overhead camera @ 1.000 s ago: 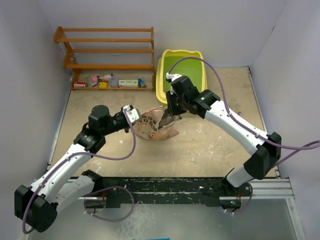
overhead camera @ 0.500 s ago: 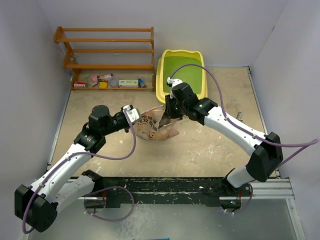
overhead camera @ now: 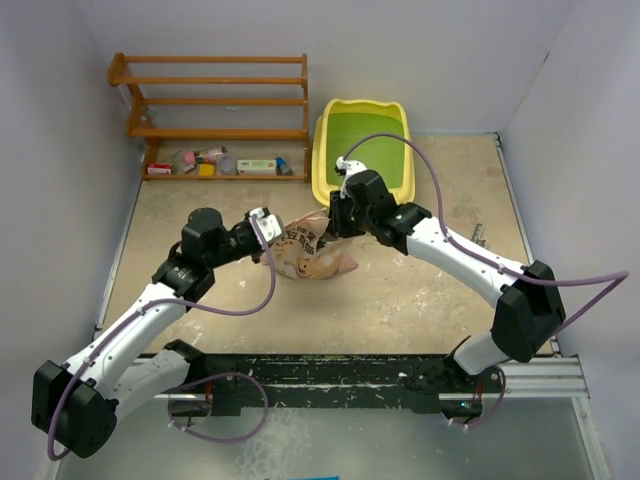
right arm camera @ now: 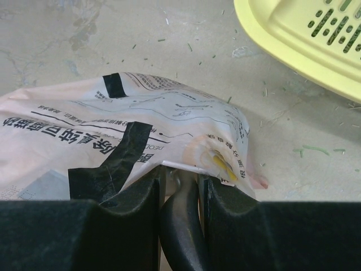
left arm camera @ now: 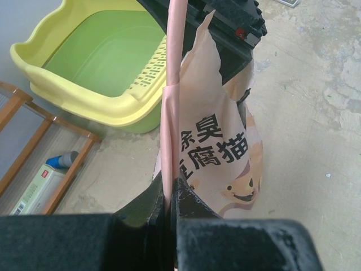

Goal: Fill the litter box with clean litter

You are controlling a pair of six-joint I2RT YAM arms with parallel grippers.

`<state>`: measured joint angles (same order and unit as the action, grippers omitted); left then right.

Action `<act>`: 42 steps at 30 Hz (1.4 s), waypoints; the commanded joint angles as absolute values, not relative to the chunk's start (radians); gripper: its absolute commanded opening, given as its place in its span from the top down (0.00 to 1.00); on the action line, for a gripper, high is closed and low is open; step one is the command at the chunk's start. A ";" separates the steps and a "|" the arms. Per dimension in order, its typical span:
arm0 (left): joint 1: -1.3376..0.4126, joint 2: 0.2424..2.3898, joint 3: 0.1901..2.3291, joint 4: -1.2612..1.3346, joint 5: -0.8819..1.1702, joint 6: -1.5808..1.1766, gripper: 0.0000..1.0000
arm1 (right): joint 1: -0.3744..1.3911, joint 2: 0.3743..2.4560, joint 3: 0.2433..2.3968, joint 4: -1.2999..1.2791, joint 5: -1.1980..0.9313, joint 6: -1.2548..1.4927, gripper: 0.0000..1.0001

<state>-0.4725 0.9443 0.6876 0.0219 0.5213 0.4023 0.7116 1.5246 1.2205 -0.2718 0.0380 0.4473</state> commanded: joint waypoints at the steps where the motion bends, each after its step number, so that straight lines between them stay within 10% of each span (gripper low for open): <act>1: -0.480 0.945 0.704 0.069 0.563 0.377 1.00 | 0.713 1.609 1.133 -0.301 0.024 0.460 1.00; 42: -0.482 1.001 0.712 0.065 0.562 0.384 1.00 | 0.707 1.426 0.709 0.600 -0.327 1.008 1.00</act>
<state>-0.4793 0.9951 0.6880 0.0433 0.5507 0.4019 0.6819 1.4189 0.7223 0.4198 -0.1284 0.8627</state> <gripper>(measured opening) 0.046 0.280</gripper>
